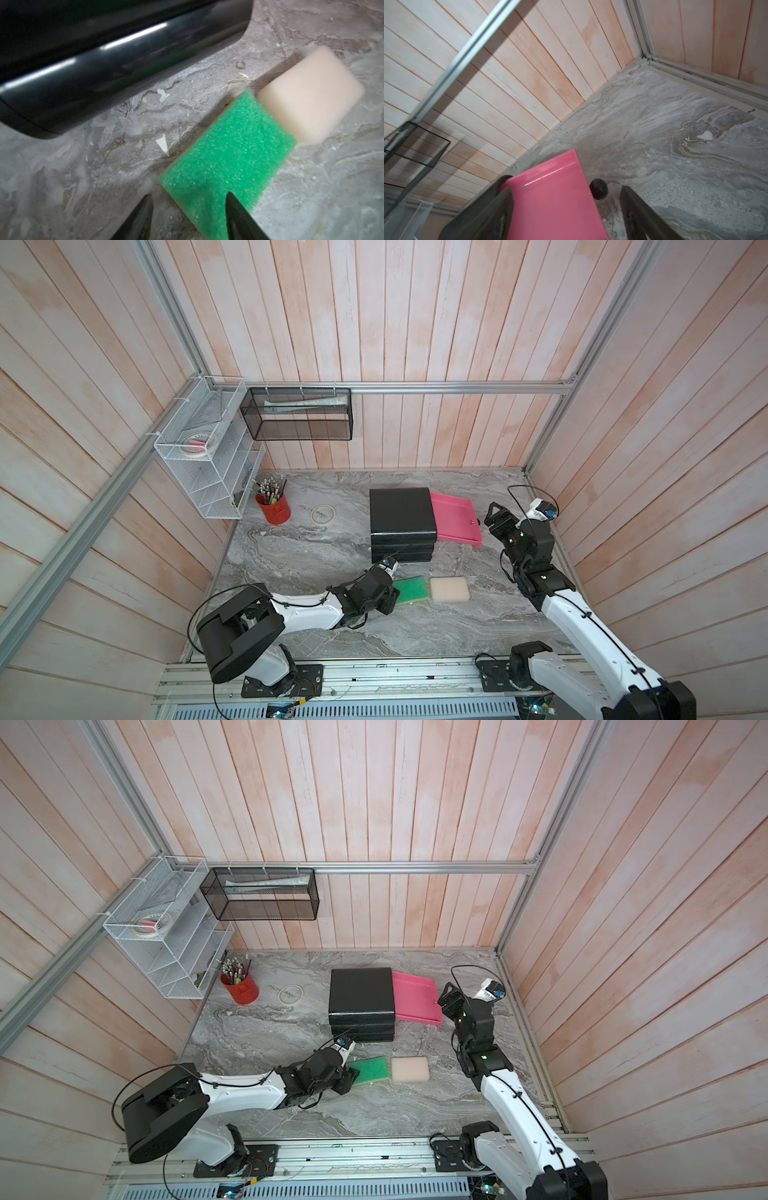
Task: Take the sponge out of the drawer
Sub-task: Place the sponge at the center of the board, then close the drawer of the storage box.
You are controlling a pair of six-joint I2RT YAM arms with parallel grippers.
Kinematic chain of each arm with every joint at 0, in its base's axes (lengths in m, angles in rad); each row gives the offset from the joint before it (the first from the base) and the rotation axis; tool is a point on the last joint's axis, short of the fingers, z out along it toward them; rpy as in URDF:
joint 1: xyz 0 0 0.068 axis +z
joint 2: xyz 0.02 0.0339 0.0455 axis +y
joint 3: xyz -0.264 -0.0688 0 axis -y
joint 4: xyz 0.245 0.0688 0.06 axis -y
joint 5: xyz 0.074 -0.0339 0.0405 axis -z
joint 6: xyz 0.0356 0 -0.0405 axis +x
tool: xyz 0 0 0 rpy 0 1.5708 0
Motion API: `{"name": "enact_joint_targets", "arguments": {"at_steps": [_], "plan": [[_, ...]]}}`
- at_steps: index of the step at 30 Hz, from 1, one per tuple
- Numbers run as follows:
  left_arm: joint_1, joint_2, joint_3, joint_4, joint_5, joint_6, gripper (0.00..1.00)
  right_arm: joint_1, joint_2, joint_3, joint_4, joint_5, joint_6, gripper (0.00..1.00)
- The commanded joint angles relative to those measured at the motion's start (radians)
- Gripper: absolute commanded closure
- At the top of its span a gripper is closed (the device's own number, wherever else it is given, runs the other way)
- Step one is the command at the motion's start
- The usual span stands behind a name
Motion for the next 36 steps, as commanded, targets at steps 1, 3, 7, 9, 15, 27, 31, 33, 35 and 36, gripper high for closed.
{"name": "enact_joint_targets", "arguments": {"at_steps": [1,3,7,9,15,27,31,33,35,36], "plan": [[-0.009,-0.077,-0.024,0.009,-0.027,0.017,0.28,-0.067,0.083,0.026,0.005,-0.106,-0.035,0.17],[-0.009,-0.135,-0.043,0.027,-0.024,0.015,0.27,-0.116,0.155,0.031,0.012,-0.142,-0.025,0.17],[-0.009,-0.302,-0.086,0.082,-0.010,0.026,0.23,-0.194,0.262,0.040,0.040,-0.137,-0.034,0.17],[-0.005,-0.411,-0.097,0.091,-0.031,0.037,0.19,-0.225,0.331,0.067,0.042,-0.179,-0.055,0.17],[0.099,-0.656,-0.117,0.118,-0.115,0.031,0.08,-0.230,0.517,0.104,0.094,-0.322,-0.075,0.24],[0.392,-0.335,-0.006,0.298,0.159,-0.017,0.00,-0.117,0.671,0.167,0.169,-0.438,-0.073,0.29],[0.434,-0.252,-0.004,0.380,0.290,-0.039,0.00,-0.106,0.633,0.133,0.227,-0.488,-0.036,0.30],[0.438,-0.231,0.000,0.397,0.322,-0.037,0.00,-0.104,0.590,0.112,0.253,-0.503,-0.021,0.30],[0.442,-0.217,0.001,0.420,0.360,-0.037,0.00,-0.094,0.559,0.103,0.270,-0.514,-0.013,0.30],[0.443,-0.215,0.000,0.429,0.376,-0.037,0.00,-0.085,0.550,0.104,0.269,-0.517,-0.010,0.30]]}}
